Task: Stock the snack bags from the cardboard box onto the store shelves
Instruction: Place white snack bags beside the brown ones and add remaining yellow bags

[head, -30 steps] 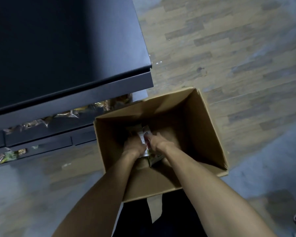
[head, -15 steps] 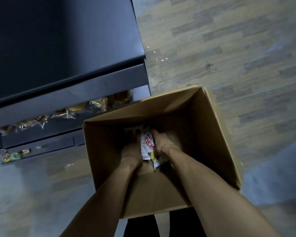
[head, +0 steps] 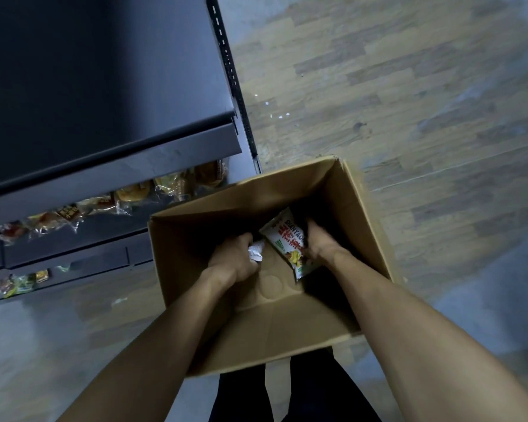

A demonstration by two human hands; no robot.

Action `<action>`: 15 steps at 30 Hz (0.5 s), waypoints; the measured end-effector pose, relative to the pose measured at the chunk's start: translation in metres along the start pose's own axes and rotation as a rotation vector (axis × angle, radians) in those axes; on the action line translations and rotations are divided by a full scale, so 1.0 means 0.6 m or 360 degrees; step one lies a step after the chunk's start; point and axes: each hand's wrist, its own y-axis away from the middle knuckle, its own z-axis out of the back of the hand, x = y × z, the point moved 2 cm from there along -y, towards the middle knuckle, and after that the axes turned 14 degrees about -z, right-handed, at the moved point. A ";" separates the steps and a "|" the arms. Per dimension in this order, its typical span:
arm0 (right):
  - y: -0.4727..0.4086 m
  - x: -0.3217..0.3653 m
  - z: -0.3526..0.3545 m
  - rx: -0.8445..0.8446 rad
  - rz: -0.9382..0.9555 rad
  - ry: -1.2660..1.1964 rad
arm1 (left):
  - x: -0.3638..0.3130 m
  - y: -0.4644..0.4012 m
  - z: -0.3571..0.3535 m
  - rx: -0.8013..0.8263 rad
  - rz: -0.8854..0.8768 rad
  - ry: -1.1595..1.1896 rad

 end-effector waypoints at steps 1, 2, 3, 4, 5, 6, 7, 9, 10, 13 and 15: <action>0.003 -0.002 0.003 -0.0070 0.0047 0.0102 | -0.004 0.003 0.007 0.0033 -0.0012 0.0016; 0.005 -0.003 0.003 -0.0064 0.0076 0.0121 | -0.006 0.003 0.013 0.0083 -0.0021 0.0031; 0.008 -0.001 0.004 -0.0072 0.0071 0.0142 | -0.006 0.001 0.015 0.0158 -0.0030 0.0047; 0.010 -0.002 0.005 -0.0082 0.0053 0.0164 | -0.004 -0.002 0.015 0.0248 -0.0031 0.0073; 0.009 -0.006 0.004 -0.0061 0.0036 0.0135 | -0.002 -0.005 0.014 0.0348 -0.0012 0.0109; 0.011 -0.008 0.003 -0.0071 0.0041 0.0113 | 0.001 -0.008 0.012 0.0432 0.0010 0.0137; 0.011 -0.012 0.001 -0.0008 -0.0016 -0.0012 | 0.003 -0.011 0.010 0.0462 0.0028 0.0152; 0.017 -0.015 0.001 0.0120 -0.0149 -0.0198 | 0.004 -0.016 0.009 0.0333 0.0035 0.0167; 0.017 -0.016 0.000 0.0139 -0.0181 -0.0272 | 0.003 -0.016 0.009 0.0213 0.0016 0.0151; 0.020 -0.020 -0.003 0.0223 -0.0301 -0.0492 | -0.002 -0.007 -0.001 -0.0127 -0.0130 -0.0012; 0.031 -0.015 -0.001 0.0250 -0.0344 -0.0546 | 0.001 -0.005 -0.014 -0.0252 -0.0203 -0.0095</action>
